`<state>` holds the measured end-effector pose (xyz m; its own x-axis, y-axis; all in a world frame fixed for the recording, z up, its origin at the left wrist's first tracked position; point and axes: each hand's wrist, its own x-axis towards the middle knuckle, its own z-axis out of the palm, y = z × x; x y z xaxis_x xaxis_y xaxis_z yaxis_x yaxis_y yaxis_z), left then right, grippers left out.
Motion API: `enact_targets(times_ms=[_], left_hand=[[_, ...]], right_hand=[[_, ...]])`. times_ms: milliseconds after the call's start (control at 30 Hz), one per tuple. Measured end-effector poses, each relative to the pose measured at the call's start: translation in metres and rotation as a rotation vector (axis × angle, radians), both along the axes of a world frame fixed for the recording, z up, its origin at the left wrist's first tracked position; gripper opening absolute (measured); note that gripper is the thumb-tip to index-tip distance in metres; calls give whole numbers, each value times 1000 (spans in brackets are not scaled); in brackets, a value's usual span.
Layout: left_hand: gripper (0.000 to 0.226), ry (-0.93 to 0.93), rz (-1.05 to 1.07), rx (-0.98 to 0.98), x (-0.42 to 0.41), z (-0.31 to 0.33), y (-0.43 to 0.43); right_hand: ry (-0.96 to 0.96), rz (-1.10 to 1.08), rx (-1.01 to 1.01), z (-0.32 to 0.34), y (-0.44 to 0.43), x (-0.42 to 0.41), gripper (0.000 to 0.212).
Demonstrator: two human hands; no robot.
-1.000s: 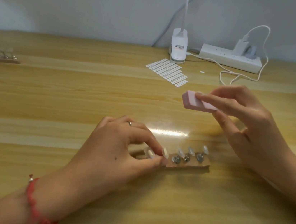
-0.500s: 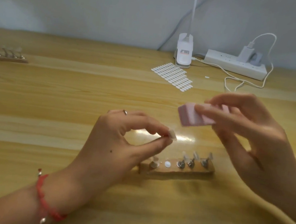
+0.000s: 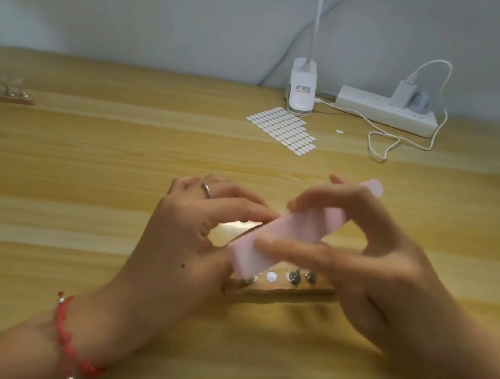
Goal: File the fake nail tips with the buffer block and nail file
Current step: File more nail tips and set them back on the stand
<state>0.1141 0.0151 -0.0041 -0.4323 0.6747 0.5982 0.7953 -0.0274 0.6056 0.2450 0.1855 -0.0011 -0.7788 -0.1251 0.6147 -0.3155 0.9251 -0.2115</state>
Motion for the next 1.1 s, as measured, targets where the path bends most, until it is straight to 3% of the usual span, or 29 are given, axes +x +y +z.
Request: enact_targets(times_ms=[733, 1100], left_hand=[[13, 2, 3, 24, -1, -1, 4], [11, -18, -8, 55, 1, 3, 5]], right_hand=[[-4, 1, -35, -1, 2, -1, 54], [60, -24, -33, 3, -9, 0, 64]])
